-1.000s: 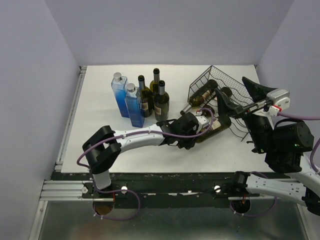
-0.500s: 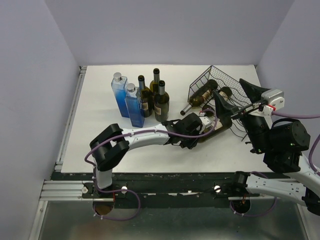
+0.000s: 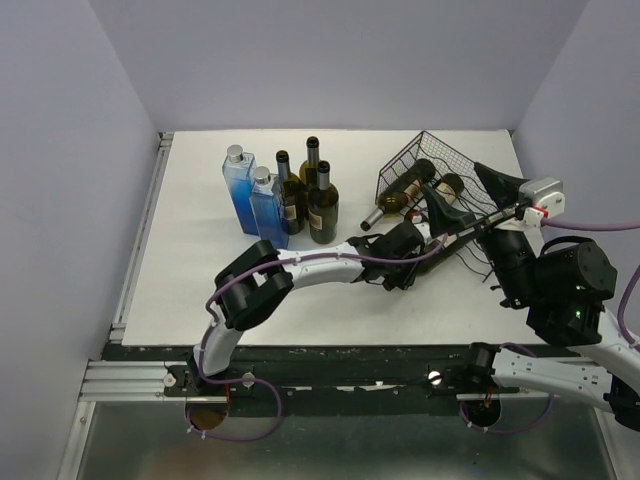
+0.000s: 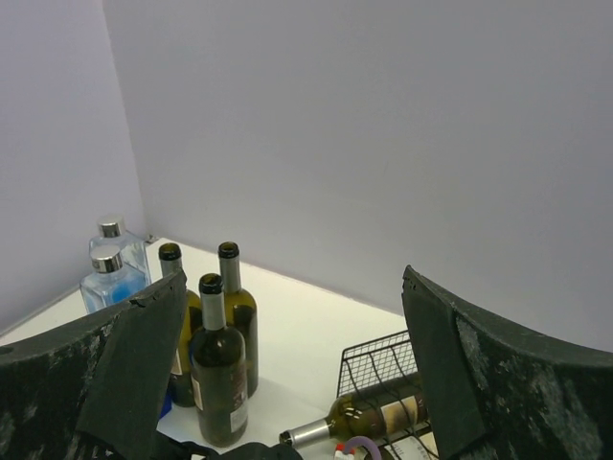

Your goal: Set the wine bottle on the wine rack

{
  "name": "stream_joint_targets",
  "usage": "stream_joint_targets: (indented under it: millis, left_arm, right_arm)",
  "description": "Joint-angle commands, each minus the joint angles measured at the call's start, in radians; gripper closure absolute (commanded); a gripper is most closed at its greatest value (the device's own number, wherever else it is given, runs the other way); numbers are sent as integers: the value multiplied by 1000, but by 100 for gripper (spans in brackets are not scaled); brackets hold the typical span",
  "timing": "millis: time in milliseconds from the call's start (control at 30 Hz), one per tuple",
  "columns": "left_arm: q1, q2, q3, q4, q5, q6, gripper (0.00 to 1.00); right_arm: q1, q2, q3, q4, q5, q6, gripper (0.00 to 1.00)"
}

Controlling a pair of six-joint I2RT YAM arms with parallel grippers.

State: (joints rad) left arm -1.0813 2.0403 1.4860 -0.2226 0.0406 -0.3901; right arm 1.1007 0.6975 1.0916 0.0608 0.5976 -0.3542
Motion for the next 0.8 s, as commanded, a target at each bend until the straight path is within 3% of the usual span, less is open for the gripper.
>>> stream_joint_targets:
  millis: [0,133,400,767]
  left_arm:
    - [-6,35,92,183,-99,-96,100]
    - [-8,90,166,181,-169,-118,100]
    - [-5,237,408,95,-163,-101,100]
    - [4,360,560,-1,-148,-135,100]
  right_arm:
    - [8,-9,20,-39,37,49,0]
    - [8,-1,37,-58,39,73,0]
    - [7,-7,53,-139,41,133,1]
    - [8,-24,54,-187,42,184,2]
